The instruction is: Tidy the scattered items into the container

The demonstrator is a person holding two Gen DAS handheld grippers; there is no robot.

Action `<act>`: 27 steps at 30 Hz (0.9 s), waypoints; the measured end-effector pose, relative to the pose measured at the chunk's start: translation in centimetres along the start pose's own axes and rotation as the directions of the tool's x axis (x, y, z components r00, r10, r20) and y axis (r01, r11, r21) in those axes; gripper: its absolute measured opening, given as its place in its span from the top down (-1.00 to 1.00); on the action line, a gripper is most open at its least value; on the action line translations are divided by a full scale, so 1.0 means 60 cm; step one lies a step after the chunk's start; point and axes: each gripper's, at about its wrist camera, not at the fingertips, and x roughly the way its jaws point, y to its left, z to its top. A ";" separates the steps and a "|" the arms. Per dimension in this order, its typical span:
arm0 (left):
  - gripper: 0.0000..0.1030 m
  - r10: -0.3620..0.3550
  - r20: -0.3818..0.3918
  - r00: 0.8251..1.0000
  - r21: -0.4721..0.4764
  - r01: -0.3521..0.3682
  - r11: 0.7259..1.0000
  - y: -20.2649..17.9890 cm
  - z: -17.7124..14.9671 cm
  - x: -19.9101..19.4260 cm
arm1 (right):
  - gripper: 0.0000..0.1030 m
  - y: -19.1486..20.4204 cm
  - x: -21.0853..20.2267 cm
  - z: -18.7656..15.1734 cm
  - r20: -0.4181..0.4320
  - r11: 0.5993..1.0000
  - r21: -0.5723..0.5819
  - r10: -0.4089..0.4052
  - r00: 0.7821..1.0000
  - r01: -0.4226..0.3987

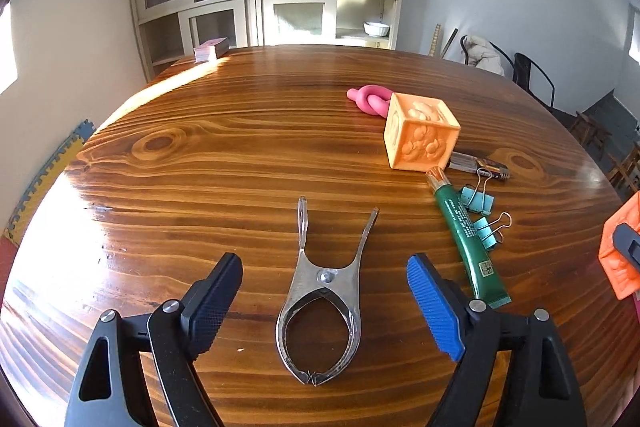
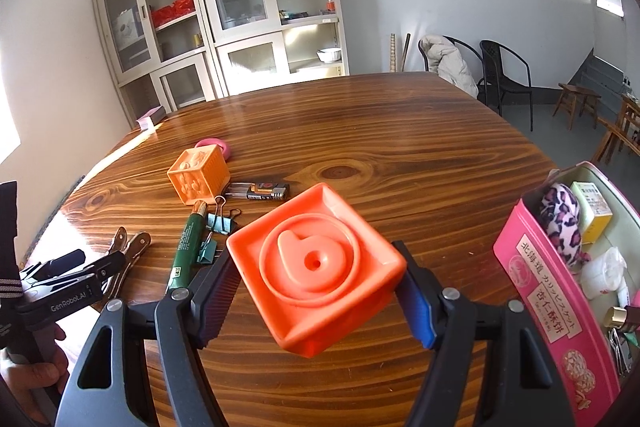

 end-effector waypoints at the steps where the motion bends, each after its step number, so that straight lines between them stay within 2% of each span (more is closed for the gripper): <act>1: -0.34 0.003 -0.009 1.000 0.013 -0.003 1.000 -0.002 0.001 0.007 | -0.48 0.001 0.001 -0.001 0.000 1.000 -0.004 -0.002 1.000 0.002; 2: -0.10 -0.006 -0.034 0.999 0.015 0.007 1.000 -0.002 0.002 0.016 | -0.48 0.003 0.001 -0.001 0.000 1.000 -0.008 -0.004 1.000 0.004; 3: 0.25 -0.028 -0.057 0.998 0.000 0.028 1.000 0.002 0.003 0.024 | -0.48 0.004 0.001 -0.002 0.001 1.000 -0.012 -0.006 1.000 0.006; 6: 0.27 -0.052 -0.052 0.997 -0.047 0.050 0.998 0.019 0.005 0.025 | -0.48 0.007 0.000 -0.003 0.007 1.000 -0.019 -0.013 1.000 0.013; 10: 0.27 -0.077 0.005 0.997 -0.080 0.077 0.994 0.026 0.008 -0.008 | -0.47 0.007 -0.017 0.000 0.048 1.000 -0.015 -0.020 0.999 0.021; 15: 0.27 -0.098 0.100 0.990 -0.043 0.103 0.994 0.004 0.015 -0.068 | -0.47 0.004 -0.045 0.008 0.111 1.000 -0.004 -0.027 0.993 0.028; 23: 0.27 -0.185 0.141 0.973 0.002 0.186 0.982 -0.042 0.009 -0.119 | -0.47 -0.017 -0.077 0.014 0.160 0.998 0.054 -0.037 0.986 0.028; 27: 0.27 -0.222 0.146 0.964 0.013 0.223 0.975 -0.065 0.001 -0.137 | -0.47 -0.048 -0.105 0.005 0.198 0.993 0.107 -0.075 0.977 0.055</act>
